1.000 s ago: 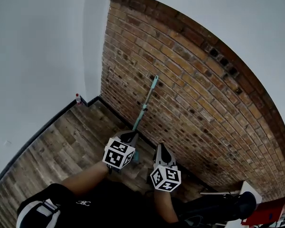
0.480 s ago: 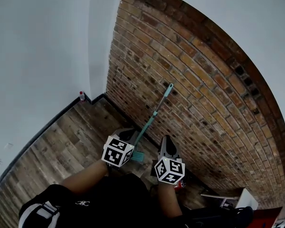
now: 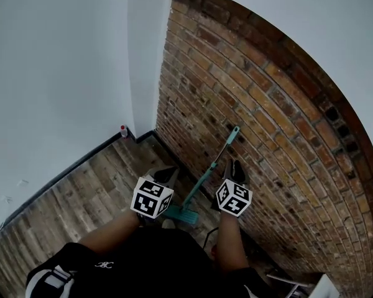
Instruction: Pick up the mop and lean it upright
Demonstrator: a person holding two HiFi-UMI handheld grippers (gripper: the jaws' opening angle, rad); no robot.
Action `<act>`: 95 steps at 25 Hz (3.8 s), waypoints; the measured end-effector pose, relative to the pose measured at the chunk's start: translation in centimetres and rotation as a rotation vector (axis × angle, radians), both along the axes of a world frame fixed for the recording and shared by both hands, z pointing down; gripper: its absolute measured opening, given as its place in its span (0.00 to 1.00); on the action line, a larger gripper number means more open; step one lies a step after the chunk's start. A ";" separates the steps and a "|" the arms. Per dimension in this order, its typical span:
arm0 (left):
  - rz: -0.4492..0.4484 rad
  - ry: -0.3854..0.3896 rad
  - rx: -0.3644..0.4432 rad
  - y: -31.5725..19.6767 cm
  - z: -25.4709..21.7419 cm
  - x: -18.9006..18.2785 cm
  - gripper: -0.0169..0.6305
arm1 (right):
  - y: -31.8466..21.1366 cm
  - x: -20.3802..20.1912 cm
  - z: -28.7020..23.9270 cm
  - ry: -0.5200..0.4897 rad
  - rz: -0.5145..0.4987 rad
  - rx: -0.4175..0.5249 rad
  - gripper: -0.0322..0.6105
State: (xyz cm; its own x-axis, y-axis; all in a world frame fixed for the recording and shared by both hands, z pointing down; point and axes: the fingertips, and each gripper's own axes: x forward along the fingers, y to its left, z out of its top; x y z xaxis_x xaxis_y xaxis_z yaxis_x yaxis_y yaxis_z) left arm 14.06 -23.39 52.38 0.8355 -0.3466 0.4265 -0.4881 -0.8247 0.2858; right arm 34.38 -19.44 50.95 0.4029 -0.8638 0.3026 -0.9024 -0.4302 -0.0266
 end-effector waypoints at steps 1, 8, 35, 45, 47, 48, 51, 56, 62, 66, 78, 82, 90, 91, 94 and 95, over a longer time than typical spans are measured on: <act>-0.015 -0.004 0.007 -0.5 -0.1 0.1 0.01 | -1.2 0.9 0.2 0.000 -0.002 0.001 0.19; -0.106 -0.047 0.010 -2.2 0.8 0.4 0.01 | -7.5 6.3 3.9 -0.034 0.027 -0.050 0.25; -0.197 -0.065 0.000 -6.2 1.9 0.5 0.01 | -11.6 9.7 9.6 -0.047 0.070 -0.222 0.21; -0.120 -0.037 -0.004 -5.8 1.6 1.5 0.01 | -8.1 6.3 7.7 -0.023 0.044 -0.195 0.21; -0.103 -0.034 -0.008 -5.6 1.5 1.5 0.01 | -6.9 5.2 7.2 -0.024 0.039 -0.189 0.21; -0.094 -0.032 -0.010 -5.5 1.6 1.5 0.01 | -6.2 4.7 6.9 -0.023 0.038 -0.183 0.21; -0.061 -0.029 -0.019 -5.1 1.8 1.6 0.01 | -3.7 3.3 6.1 -0.018 0.051 -0.161 0.21; 0.009 -0.024 -0.030 -3.7 2.2 2.3 0.01 | -0.1 0.7 5.0 0.005 0.062 -0.133 0.21; 0.105 -0.018 -0.030 -1.6 2.1 3.7 0.01 | 3.4 -2.0 4.3 0.007 0.078 -0.113 0.21; 0.154 -0.016 -0.029 -0.7 2.1 4.5 0.01 | 5.0 -2.8 4.1 0.014 0.101 -0.104 0.21; 0.216 -0.035 -0.043 0.6 1.9 6.5 0.01 | 6.6 -2.2 4.1 0.001 0.136 -0.108 0.21; 0.217 -0.042 -0.047 0.7 2.1 7.0 0.01 | 6.6 -1.7 4.1 -0.003 0.132 -0.105 0.21; 0.193 -0.056 -0.036 0.9 2.3 7.6 0.01 | 6.0 -0.6 4.3 -0.006 0.097 -0.091 0.21; 0.184 -0.061 -0.033 0.8 2.4 7.5 0.01 | 5.8 -0.3 4.4 -0.009 0.095 -0.089 0.21; 0.157 -0.080 -0.022 0.4 2.4 7.1 0.01 | 4.8 1.1 4.7 -0.022 0.096 -0.083 0.21; 0.147 -0.087 -0.019 0.3 2.5 6.9 0.01 | 4.4 1.6 4.8 -0.024 0.093 -0.083 0.21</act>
State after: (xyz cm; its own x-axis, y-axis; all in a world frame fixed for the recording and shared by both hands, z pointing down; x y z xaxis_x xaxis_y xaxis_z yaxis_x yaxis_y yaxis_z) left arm 20.93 -23.10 54.83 0.8363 -0.2150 0.5044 -0.3864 -0.8837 0.2641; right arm 35.94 -15.09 55.74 0.4723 -0.7946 0.3815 -0.8578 -0.5139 -0.0084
